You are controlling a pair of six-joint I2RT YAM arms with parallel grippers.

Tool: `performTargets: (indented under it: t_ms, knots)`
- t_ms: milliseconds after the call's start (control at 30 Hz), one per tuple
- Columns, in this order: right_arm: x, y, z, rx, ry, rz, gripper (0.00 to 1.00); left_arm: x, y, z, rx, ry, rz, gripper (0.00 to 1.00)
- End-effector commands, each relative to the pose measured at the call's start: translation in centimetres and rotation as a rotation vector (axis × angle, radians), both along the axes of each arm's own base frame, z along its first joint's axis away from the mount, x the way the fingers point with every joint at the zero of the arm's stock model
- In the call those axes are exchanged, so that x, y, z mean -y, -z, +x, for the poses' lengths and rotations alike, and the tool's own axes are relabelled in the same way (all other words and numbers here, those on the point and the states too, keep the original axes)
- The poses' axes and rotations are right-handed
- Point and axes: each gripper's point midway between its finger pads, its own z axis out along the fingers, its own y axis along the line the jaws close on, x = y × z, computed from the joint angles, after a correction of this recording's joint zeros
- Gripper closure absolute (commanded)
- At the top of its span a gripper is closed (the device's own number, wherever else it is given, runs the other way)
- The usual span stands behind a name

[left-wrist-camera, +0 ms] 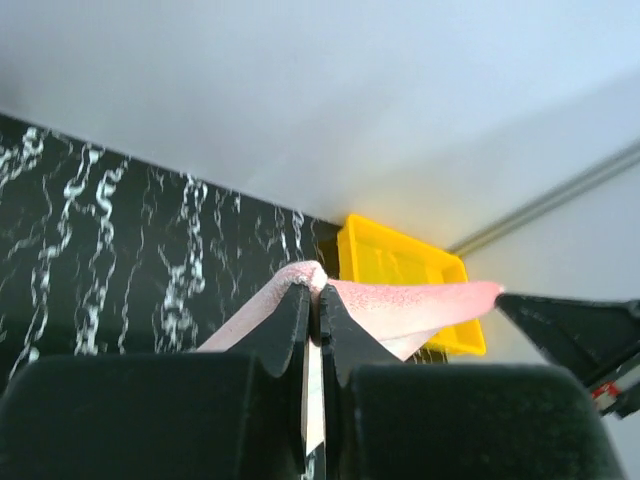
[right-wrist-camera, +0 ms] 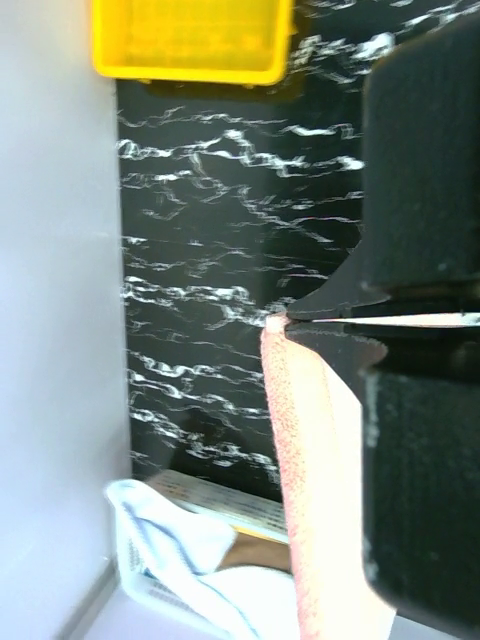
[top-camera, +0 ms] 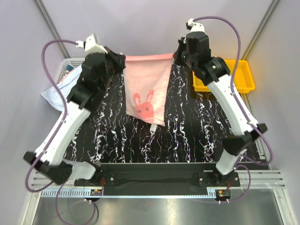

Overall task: Fold and stack the towels
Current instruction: Flatten out the crumpled towel

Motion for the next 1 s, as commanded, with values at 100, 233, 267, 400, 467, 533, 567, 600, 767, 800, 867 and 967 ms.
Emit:
performTargets:
  t_ms: [100,233,267,400,467,533,567,600,767,800,867,967]
  knots:
    - [-1.0,-3.2,6.7,0.121,-0.063,0.055,1.00,0.3,-3.5,8.7,0.075,0.143,-0.041,1.00]
    - [-0.4,-7.2,8.0,0.228,-0.058,0.104,1.00,-0.8,-7.6,10.5,0.145,0.196,-0.064,1.00]
    - [-0.3,-7.5,8.1,0.237,-0.057,0.108,1.00,-1.0,-7.4,10.6,0.138,0.199,-0.061,1.00]
    - [0.8,-9.1,6.9,0.281,-0.043,0.122,1.00,-1.8,-6.7,9.8,0.136,0.201,-0.053,1.00]
    - [0.8,-7.2,6.2,0.227,-0.057,0.116,1.00,-1.8,-4.4,9.1,0.098,0.206,-0.053,1.00]
    - [0.4,-2.8,6.1,0.136,-0.060,0.114,1.00,-1.8,-3.2,7.8,0.076,0.213,-0.072,1.00]
    - [0.8,-3.7,5.0,0.160,-0.057,0.149,1.00,-1.5,1.4,8.1,-0.003,0.219,-0.077,1.00]
    - [0.7,1.1,4.9,0.063,-0.052,0.125,1.00,-1.3,2.9,7.6,-0.033,0.222,-0.104,1.00]
    - [0.7,10.0,0.9,-0.126,-0.062,0.200,1.00,-0.3,13.4,2.8,-0.194,0.207,-0.145,1.00]
    - [0.5,15.2,-0.8,-0.240,-0.087,0.195,1.00,-0.5,18.7,1.5,-0.297,0.182,-0.133,1.00]
    - [-0.2,18.4,-3.0,-0.324,-0.114,0.247,1.00,0.6,22.1,-1.0,-0.364,0.190,-0.136,1.00]
    - [-0.4,26.0,-7.4,-0.489,-0.119,0.237,1.00,1.7,29.6,-5.3,-0.518,0.194,-0.126,1.00]
